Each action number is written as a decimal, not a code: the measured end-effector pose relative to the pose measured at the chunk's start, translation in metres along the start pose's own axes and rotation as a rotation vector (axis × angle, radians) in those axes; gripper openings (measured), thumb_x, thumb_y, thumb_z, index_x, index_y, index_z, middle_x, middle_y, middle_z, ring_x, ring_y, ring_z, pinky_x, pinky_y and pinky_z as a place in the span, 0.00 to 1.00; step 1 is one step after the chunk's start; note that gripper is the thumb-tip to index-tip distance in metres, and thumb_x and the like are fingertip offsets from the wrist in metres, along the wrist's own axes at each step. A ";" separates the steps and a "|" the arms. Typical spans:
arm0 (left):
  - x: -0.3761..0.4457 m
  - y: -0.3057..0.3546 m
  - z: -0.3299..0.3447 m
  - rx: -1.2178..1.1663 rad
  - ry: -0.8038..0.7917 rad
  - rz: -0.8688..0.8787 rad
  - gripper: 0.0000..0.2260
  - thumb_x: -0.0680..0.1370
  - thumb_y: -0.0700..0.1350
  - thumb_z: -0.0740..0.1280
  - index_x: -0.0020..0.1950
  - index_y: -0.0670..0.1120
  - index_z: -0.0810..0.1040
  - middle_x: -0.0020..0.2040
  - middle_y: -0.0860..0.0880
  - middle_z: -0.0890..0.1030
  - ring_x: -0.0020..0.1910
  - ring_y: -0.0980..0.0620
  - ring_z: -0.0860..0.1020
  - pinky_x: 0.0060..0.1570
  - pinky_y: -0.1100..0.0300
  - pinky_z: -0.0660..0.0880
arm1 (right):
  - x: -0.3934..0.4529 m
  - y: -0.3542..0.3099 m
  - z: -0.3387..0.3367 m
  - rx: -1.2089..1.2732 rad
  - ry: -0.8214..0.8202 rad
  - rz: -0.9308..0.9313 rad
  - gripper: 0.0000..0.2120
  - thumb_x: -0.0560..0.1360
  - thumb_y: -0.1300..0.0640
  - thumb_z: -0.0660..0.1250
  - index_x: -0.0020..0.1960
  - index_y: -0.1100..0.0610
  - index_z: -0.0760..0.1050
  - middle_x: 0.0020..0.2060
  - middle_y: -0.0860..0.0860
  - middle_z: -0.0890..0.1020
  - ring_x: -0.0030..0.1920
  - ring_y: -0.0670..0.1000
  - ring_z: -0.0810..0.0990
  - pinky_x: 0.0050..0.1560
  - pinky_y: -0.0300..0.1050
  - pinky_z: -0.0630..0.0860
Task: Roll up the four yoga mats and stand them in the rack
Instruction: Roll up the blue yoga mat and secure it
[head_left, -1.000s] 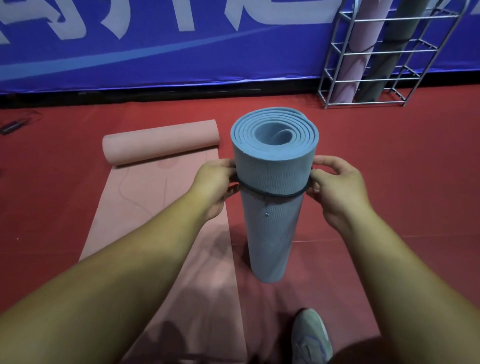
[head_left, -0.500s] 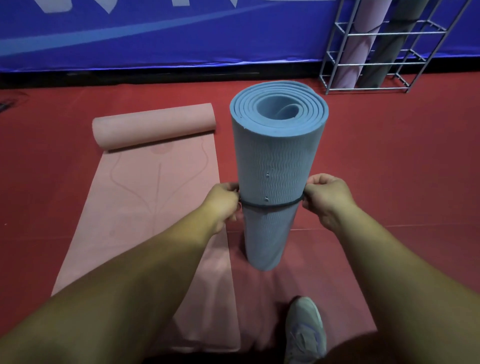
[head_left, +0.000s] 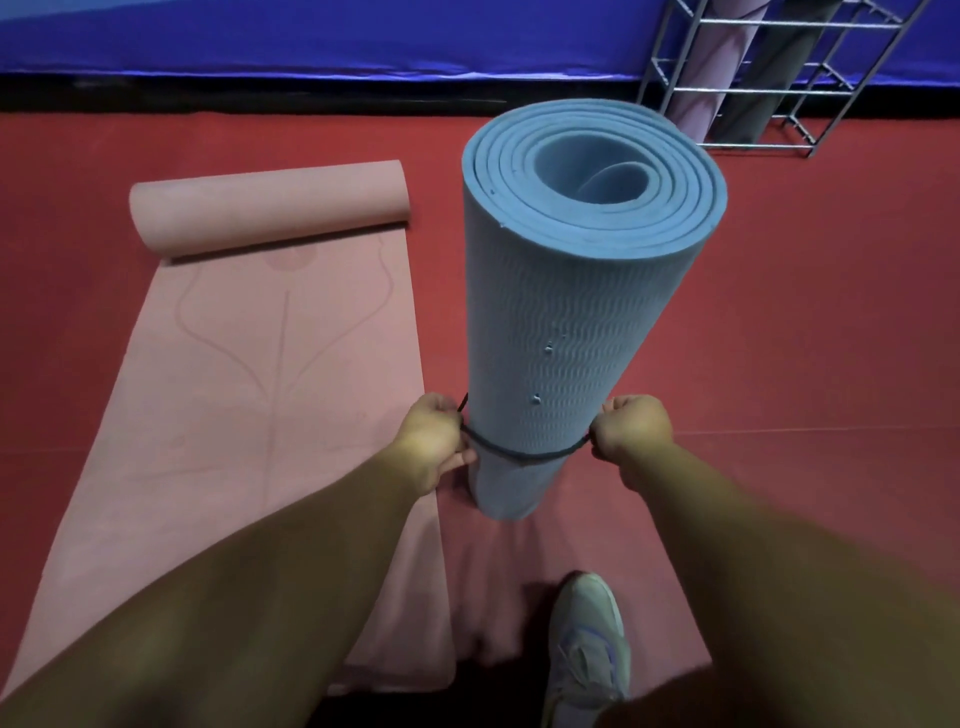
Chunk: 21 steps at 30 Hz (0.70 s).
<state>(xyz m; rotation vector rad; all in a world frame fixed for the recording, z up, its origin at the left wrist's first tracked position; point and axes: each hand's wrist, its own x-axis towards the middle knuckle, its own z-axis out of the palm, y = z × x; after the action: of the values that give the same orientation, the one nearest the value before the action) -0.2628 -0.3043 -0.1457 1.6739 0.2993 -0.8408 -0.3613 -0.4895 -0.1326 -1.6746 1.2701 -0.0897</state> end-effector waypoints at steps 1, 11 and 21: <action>0.001 -0.003 -0.001 -0.002 -0.011 -0.035 0.11 0.82 0.35 0.54 0.46 0.49 0.68 0.36 0.48 0.71 0.26 0.55 0.68 0.32 0.60 0.80 | 0.002 0.002 0.001 -0.037 -0.009 0.015 0.23 0.72 0.71 0.64 0.22 0.55 0.65 0.19 0.49 0.68 0.31 0.54 0.68 0.36 0.50 0.69; -0.028 0.022 -0.030 0.153 -0.156 0.453 0.31 0.72 0.23 0.61 0.62 0.57 0.73 0.57 0.55 0.80 0.52 0.59 0.80 0.46 0.61 0.81 | -0.008 -0.040 0.000 -0.232 -0.119 -0.418 0.13 0.73 0.66 0.68 0.55 0.57 0.83 0.47 0.50 0.86 0.43 0.47 0.81 0.47 0.46 0.80; -0.015 0.053 -0.053 0.255 -0.370 0.538 0.45 0.64 0.33 0.81 0.74 0.53 0.63 0.64 0.59 0.76 0.61 0.65 0.76 0.58 0.66 0.76 | -0.022 -0.100 -0.025 -0.102 -0.686 -0.614 0.40 0.58 0.57 0.82 0.69 0.52 0.74 0.61 0.46 0.82 0.63 0.49 0.80 0.67 0.52 0.75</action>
<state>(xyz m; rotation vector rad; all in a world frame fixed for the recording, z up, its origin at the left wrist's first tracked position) -0.2218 -0.2664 -0.0933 1.6732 -0.5131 -0.7741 -0.3168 -0.4930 -0.0375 -1.9007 0.2393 0.1745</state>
